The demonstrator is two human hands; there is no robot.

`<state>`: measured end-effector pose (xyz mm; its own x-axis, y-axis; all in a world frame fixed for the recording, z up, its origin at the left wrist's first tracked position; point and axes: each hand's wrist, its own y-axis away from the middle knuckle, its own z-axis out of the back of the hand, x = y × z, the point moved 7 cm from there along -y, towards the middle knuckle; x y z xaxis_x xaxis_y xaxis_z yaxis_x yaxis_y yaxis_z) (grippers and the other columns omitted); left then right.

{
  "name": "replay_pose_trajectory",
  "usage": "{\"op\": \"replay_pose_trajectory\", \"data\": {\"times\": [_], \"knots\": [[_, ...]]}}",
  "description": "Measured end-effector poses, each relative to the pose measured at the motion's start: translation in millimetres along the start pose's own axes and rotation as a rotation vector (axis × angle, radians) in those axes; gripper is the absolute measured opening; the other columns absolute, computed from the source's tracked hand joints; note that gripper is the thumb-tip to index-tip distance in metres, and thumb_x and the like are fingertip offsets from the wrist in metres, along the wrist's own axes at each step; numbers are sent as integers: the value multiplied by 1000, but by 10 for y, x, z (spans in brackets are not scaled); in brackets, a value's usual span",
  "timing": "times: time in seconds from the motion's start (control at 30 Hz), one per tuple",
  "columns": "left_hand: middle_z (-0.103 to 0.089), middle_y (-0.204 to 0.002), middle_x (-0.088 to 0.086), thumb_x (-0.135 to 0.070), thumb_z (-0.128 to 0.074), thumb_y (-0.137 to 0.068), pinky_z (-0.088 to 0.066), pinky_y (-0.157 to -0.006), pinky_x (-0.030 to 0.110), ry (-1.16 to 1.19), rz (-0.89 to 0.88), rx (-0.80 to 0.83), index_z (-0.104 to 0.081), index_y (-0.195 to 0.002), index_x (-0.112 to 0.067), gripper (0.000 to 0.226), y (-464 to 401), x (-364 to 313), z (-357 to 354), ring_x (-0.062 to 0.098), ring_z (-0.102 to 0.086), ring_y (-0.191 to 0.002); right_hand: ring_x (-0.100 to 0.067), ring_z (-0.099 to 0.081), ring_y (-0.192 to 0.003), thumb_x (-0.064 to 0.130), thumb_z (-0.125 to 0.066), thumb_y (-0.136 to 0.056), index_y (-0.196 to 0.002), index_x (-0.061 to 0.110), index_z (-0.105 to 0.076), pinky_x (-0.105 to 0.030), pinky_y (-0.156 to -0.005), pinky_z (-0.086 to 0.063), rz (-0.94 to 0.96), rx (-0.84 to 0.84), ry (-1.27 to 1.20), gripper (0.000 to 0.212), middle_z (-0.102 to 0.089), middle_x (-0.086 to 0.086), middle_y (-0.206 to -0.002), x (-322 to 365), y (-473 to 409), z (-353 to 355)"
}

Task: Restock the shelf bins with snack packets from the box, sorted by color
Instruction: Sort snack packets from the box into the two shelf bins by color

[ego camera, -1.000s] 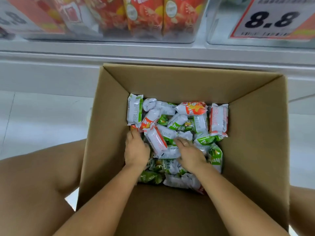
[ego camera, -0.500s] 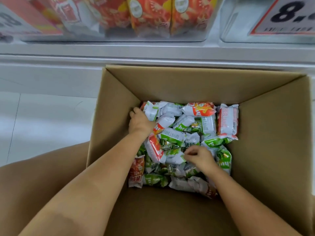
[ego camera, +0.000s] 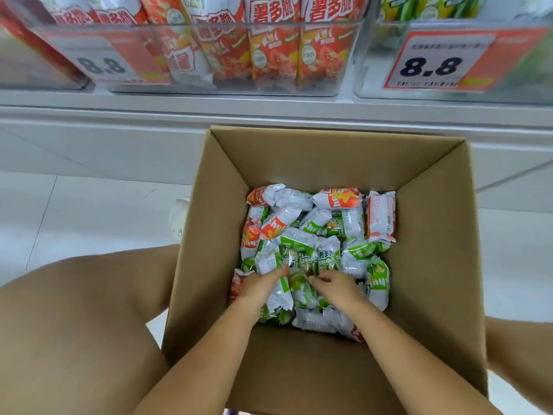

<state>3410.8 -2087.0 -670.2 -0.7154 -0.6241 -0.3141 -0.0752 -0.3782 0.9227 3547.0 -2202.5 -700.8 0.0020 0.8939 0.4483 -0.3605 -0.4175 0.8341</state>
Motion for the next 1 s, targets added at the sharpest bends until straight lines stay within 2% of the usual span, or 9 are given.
{"op": "replay_pose_trajectory", "data": {"times": [0.1, 0.17, 0.33, 0.47, 0.53, 0.67, 0.73, 0.83, 1.0], "knots": [[-70, -107, 10, -32, -69, -83, -50, -90, 37, 142, 42, 63, -64, -112, -16, 33, 90, 224, 12, 26, -65, -99, -26, -64, -94, 43, -59, -91, -110, 8, -56, -39, -84, -55, -150, 97, -200, 40, -57, -7, -96, -21, 10, -238], [-70, -102, 10, -28, -63, -88, -51, -87, 36, 229, 78, 95, -64, -103, -18, 18, 123, 336, 25, 24, -65, -94, -28, -64, -98, 40, -66, -87, -119, 12, -50, -38, -82, -57, -254, 169, -349, 46, -60, -10, -107, -35, 34, -456], [-70, -95, 7, -24, -60, -91, -51, -68, 32, 324, 31, 81, -63, -96, -20, 7, 122, 332, 110, 20, -65, -86, -26, -59, -99, 30, -71, -85, -123, 4, -53, -32, -79, -50, -287, 136, -370, 49, -60, -13, -114, -60, -8, -637], [-69, -89, 6, -22, -56, -91, -48, -55, 26, 360, 5, 79, -64, -99, -16, 12, 141, 208, 170, 20, -64, -77, -25, -58, -105, 31, -73, -81, -119, 15, -57, -31, -81, -48, -217, 134, -333, 43, -60, -8, -120, -23, -76, -527], [-70, -91, 8, -24, -52, -90, -49, -60, 29, 408, 16, 84, -65, -107, -14, 23, 144, 188, 183, 24, -64, -79, -21, -55, -101, 33, -70, -83, -112, 24, -50, -33, -82, -47, -177, 117, -417, 36, -56, -3, -114, 24, -65, -436], [-67, -103, 17, -24, -50, -82, -49, -86, 44, 584, -4, 152, -67, -109, -5, 37, 223, 79, 68, 32, -62, -90, -18, -61, -82, 31, -70, -82, -94, 15, -59, -30, -71, -48, -108, -23, -650, 24, -66, -6, -98, 94, -18, -161], [-64, -89, 14, -21, -49, -81, -46, -75, 39, 658, -29, 222, -67, -94, -5, 27, 341, -37, -17, 29, -58, -77, -17, -61, -80, 28, -69, -85, -108, 11, -54, -26, -68, -51, -113, -42, -793, 33, -63, -5, -96, 163, 85, -57], [-62, -79, 11, -23, -53, -72, -42, -67, 34, 720, -68, 327, -66, -87, -7, 26, 537, -233, -105, 26, -56, -67, -22, -59, -97, 35, -70, -85, -144, 19, -30, -26, -63, -53, -74, -115, -837, 73, -50, -7, -132, 259, 261, 161], [-63, -90, 9, -30, -66, -72, -43, -65, 33, 730, -152, 462, -66, -102, -10, 37, 876, -537, -200, 24, -58, -71, -25, -48, -121, 43, -69, -84, -149, 17, -26, -32, -70, -56, 24, -279, -928, 82, -32, -5, -149, 368, 608, 673]]}}
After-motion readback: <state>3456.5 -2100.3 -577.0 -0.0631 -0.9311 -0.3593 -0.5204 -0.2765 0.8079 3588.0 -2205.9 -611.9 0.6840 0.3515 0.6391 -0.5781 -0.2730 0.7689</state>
